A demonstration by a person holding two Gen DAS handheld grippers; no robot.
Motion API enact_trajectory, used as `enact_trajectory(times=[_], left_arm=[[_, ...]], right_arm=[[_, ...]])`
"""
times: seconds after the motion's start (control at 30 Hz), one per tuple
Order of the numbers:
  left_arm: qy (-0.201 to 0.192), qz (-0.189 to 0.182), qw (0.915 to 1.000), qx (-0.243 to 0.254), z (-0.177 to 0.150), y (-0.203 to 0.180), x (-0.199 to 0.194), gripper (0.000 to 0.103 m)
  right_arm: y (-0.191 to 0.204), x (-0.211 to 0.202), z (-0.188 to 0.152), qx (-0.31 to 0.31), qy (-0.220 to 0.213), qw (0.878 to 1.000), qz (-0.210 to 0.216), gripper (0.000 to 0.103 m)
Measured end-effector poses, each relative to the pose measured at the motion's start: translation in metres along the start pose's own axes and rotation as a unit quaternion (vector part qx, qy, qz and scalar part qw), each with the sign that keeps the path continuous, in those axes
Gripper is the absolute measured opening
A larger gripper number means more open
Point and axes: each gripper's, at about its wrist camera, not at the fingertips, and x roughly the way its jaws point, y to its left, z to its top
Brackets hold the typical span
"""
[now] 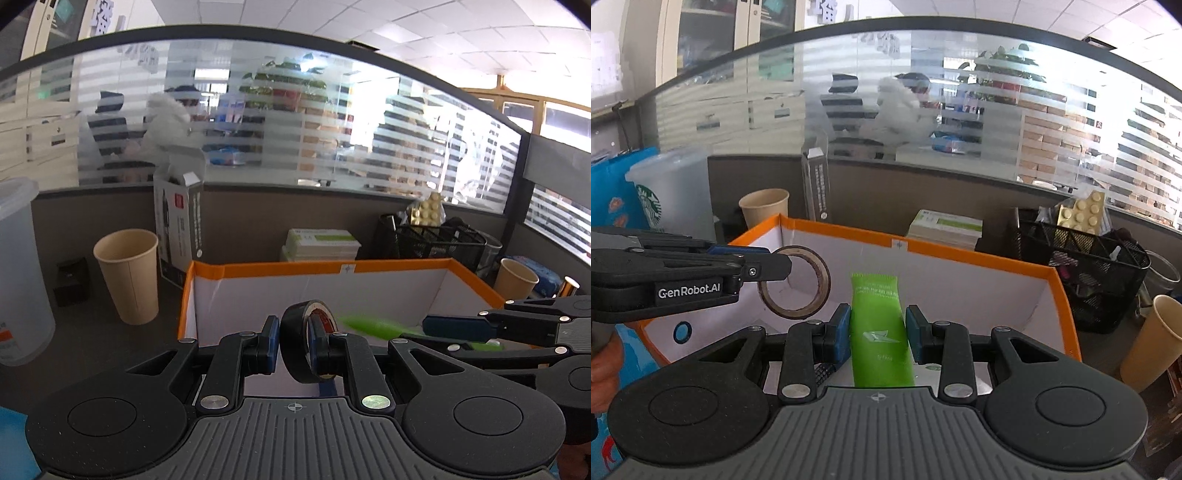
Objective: Organize rigid objects
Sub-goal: 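Open the left gripper over the box while the right gripper releases the green tube inside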
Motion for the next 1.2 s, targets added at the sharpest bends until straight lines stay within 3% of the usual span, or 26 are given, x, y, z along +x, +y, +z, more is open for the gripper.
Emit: enact_trajectory(times=[0.6, 1.03, 1.13, 1.17, 1.2], left_arm=[[0.041, 0.016, 0.9987, 0.024, -0.007, -0.005, 0.015, 0.014], [0.055, 0.044, 0.9961, 0.053, -0.007, -0.012, 0.015, 0.019], [0.043, 0.053, 0.9964, 0.051, -0.007, -0.015, 0.009, 0.039], [0.038, 0.057, 0.9965, 0.049, -0.006, -0.016, 0.006, 0.059], [0.030, 0.063, 0.9965, 0.046, -0.005, -0.017, 0.000, 0.070]], right_arm=[[0.002, 0.018, -0.006, -0.005, 0.028, 1.000, -0.003, 0.022], [-0.008, -0.022, -0.010, 0.001, -0.005, 1.000, -0.017, 0.022], [-0.015, -0.036, -0.014, 0.010, -0.013, 1.000, -0.023, 0.022], [-0.016, -0.041, -0.015, 0.013, -0.016, 0.999, -0.026, 0.022], [-0.018, -0.046, -0.016, 0.015, -0.019, 0.999, -0.030, 0.022]])
